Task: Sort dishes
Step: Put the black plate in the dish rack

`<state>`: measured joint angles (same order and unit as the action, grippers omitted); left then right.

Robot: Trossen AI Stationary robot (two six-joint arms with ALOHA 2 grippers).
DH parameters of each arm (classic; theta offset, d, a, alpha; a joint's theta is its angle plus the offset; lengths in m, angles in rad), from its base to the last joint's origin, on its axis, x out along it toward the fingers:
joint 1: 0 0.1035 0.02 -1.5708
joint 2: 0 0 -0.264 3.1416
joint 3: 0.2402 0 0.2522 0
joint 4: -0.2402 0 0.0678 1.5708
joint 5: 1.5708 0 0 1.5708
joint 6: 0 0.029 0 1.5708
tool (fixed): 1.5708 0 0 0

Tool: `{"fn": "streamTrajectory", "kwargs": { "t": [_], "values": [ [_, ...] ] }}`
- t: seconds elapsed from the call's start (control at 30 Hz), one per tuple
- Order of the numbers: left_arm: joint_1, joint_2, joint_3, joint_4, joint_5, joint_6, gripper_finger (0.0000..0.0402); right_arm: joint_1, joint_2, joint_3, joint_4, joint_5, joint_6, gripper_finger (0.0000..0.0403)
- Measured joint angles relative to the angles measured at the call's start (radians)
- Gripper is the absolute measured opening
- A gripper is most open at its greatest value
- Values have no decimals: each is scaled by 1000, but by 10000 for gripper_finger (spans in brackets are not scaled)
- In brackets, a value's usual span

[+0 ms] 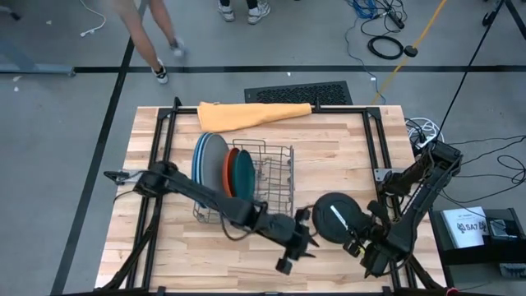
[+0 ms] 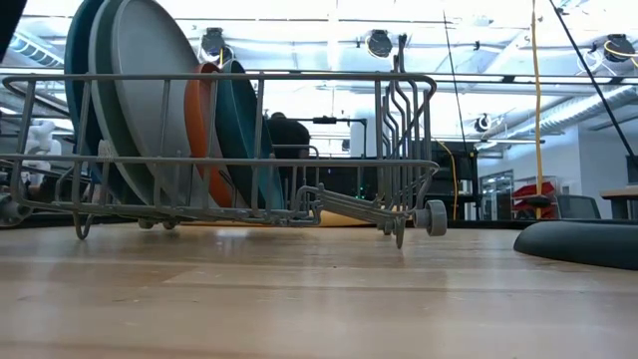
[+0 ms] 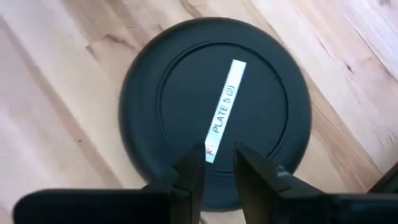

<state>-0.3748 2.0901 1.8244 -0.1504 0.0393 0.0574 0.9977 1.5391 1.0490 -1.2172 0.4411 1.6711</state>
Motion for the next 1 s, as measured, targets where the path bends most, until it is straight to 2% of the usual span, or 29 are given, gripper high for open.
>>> {"fn": "streamTrajectory", "kwargs": {
  "t": [0.17, 0.37, 0.5, 0.6, 0.67, 0.83, 1.0],
  "values": [
    [-40, 105, 0, 133, -51, -15, 138, -3, 0, -43, -7, 2, 110, 82],
    [-59, 187, 9, 147, -102, -123, 138, -3, 0, -110, 10, -51, 236, 74],
    [-76, 207, 8, 89, -154, -131, 138, -7, 0, -130, 73, -39, 211, 65],
    [-92, 199, 8, 36, -183, -126, 138, -11, 0, -130, 172, 9, 91, 60],
    [-97, 188, 8, 21, -185, -123, 138, -26, 0, -128, 204, 3, 47, 58],
    [-90, 186, 10, -17, -90, -132, 138, -58, 0, -129, 99, -79, 82, 57],
    [-97, 209, 8, -14, -172, -128, 138, -98, 5, -129, -1, -160, 112, 57]
  ]
}}
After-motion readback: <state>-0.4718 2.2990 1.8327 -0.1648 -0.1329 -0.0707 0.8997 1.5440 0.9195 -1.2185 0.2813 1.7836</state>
